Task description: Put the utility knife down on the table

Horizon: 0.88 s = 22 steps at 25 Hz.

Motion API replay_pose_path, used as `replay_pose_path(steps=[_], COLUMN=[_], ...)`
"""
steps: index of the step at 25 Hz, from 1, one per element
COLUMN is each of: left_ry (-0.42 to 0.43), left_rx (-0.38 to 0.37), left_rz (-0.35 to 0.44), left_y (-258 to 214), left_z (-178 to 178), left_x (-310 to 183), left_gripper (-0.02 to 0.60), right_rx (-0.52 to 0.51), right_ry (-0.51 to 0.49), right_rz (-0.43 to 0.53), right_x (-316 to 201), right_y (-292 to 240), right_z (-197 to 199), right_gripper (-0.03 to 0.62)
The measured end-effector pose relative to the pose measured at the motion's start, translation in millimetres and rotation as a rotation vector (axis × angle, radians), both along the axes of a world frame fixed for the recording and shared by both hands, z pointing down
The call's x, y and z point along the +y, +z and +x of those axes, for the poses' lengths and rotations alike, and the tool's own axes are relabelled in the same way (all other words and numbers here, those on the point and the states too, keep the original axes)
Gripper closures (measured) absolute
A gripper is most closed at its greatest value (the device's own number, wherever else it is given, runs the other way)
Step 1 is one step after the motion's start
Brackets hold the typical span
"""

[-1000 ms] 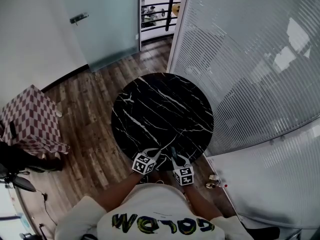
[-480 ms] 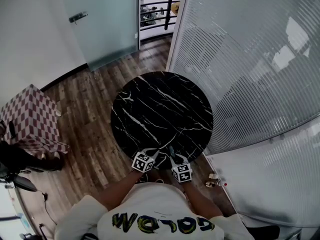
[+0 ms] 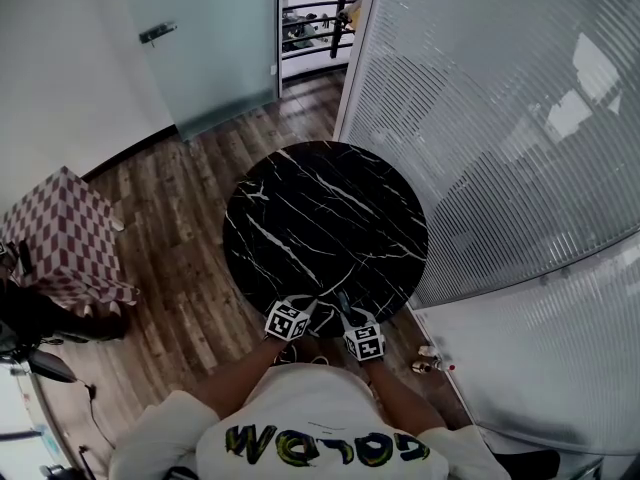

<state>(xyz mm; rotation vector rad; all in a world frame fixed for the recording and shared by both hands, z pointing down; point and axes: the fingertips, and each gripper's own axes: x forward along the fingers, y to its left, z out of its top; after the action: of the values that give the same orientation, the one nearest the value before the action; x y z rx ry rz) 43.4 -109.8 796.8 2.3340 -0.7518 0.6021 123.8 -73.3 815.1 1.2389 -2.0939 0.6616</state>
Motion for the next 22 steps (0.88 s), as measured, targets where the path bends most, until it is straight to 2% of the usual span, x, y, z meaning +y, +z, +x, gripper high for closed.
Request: replay_pose_path(steps=[22], left_ry=[0.017], left_rx=[-0.052], left_rz=[-0.052], left_y=[29], left_z=[2], left_x=[1], left_gripper=[0.581], right_rx=[0.036], right_ry=[-0.005], right_rz=[-0.089], right_x=[4], right_y=[34], right_z=[10], right_gripper=[0.52])
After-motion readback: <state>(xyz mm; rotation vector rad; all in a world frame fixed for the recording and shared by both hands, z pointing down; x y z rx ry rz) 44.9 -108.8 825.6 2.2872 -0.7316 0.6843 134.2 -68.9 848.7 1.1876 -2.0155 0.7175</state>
